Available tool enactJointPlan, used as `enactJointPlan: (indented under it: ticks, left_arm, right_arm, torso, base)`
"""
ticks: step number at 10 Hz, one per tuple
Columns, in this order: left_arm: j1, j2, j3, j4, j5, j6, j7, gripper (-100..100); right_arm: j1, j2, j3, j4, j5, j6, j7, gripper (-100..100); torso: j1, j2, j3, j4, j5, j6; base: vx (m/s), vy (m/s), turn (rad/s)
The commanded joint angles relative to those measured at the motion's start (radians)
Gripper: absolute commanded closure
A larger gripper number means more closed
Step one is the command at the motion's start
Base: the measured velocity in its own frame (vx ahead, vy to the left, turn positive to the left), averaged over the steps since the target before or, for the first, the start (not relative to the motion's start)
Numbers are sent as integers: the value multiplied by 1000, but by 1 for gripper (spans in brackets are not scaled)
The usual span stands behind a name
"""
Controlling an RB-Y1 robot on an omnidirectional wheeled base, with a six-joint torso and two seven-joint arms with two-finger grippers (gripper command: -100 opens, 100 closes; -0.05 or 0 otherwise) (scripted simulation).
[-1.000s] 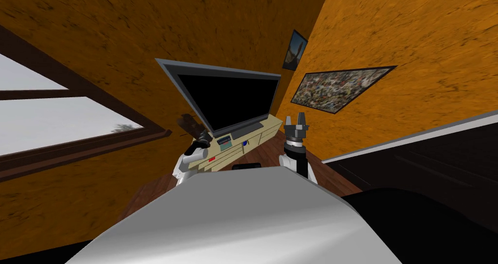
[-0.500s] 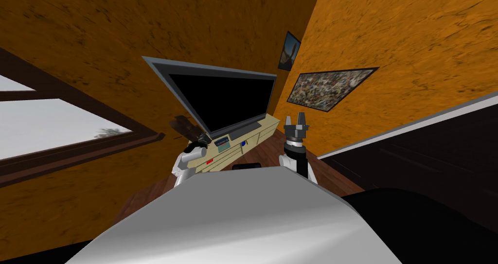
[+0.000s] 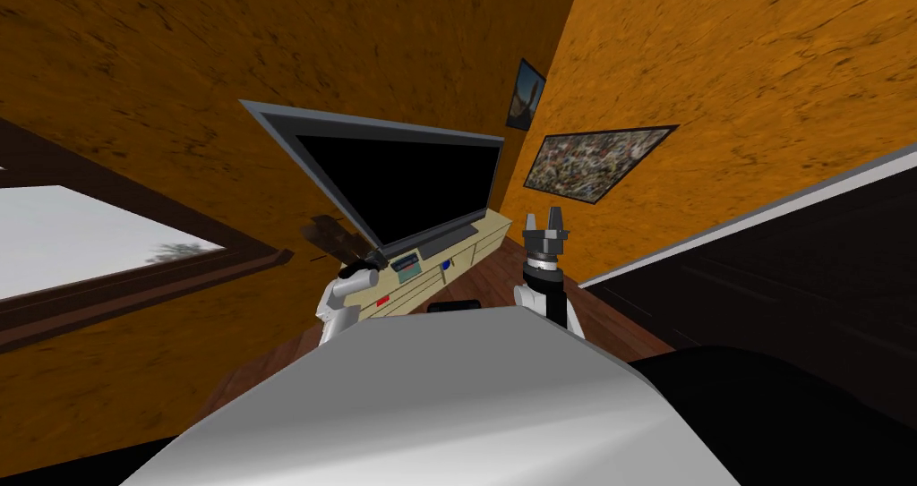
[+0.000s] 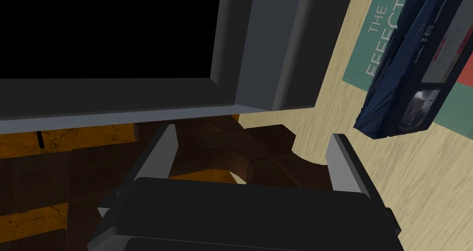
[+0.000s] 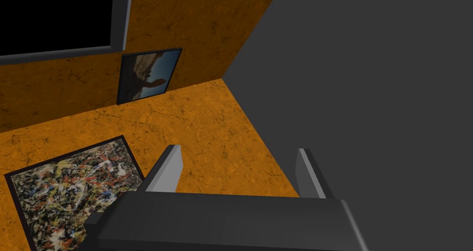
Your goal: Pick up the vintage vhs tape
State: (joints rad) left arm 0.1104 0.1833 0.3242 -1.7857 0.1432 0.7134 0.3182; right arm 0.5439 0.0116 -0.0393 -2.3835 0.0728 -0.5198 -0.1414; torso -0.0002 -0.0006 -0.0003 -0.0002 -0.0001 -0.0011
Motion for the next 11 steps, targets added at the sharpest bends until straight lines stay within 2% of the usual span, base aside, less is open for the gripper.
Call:
enactJointPlan:
  ticks: [1, 2, 3, 4, 5, 7, 8, 9, 10, 11]
  left_arm:
    - [-23, 5, 23, 34, 1, 50, 1, -100]
    - [-23, 5, 23, 34, 1, 70, 1, -100]
    - [-43, 12, 46, 69, 5, 102, 0, -100]
    - [-43, 12, 46, 69, 5, 138, 0, -100]
    - [-62, 21, 68, 103, 9, 173, -1, -100]
    - [-62, 21, 68, 103, 9, 200, -1, -100]
    - [-80, 30, 89, 137, 13, 240, -5, -100]
    - [-80, 30, 89, 137, 13, 261, -5, -100]
    - [-97, 41, 110, 170, 17, 290, -9, -100]
    - [-97, 41, 110, 170, 17, 317, -9, -100]
  right_arm:
    - [0, 0, 0, 0, 0, 0, 0, 0]
    - [0, 0, 0, 0, 0, 0, 0, 0]
    - [0, 0, 0, 0, 0, 0, 0, 0]
    - [0, 0, 0, 0, 0, 0, 0, 0]
    - [0, 0, 0, 0, 0, 0, 0, 0]
    - [0, 0, 0, 0, 0, 0, 0, 0]
    - [0, 0, 0, 0, 0, 0, 0, 0]
    - [0, 0, 0, 0, 0, 0, 0, 0]
    - [0, 0, 0, 0, 0, 0, 0, 0]
    - [0, 0, 0, 0, 0, 0, 0, 0]
  torso:
    - [0, 0, 0, 0, 0, 0]
    - [0, 0, 0, 0, 0, 1]
    - [0, 0, 0, 0, 0, 0]
    - [0, -1, 0, 0, 0, 1]
    - [0, -1, -1, 0, 0, 0]
    - [0, -1, -1, 0, 0, 0]
    - [0, 0, 0, 0, 0, 0]
    - [-1, -1, 0, 0, 0, 1]
    - [0, -1, 0, 0, 0, 0]
    - [0, -1, -1, 0, 0, 0]
  base:
    - [10, -9, -140]
    - [10, -5, -94]
    - [17, -12, -170]
    - [18, -7, -80]
    - [24, -12, -141]
    - [14, -6, -26]
    - [16, -11, -132]
    - [17, -5, -88]
    - [26, -10, -116]
    - [26, -8, -69]
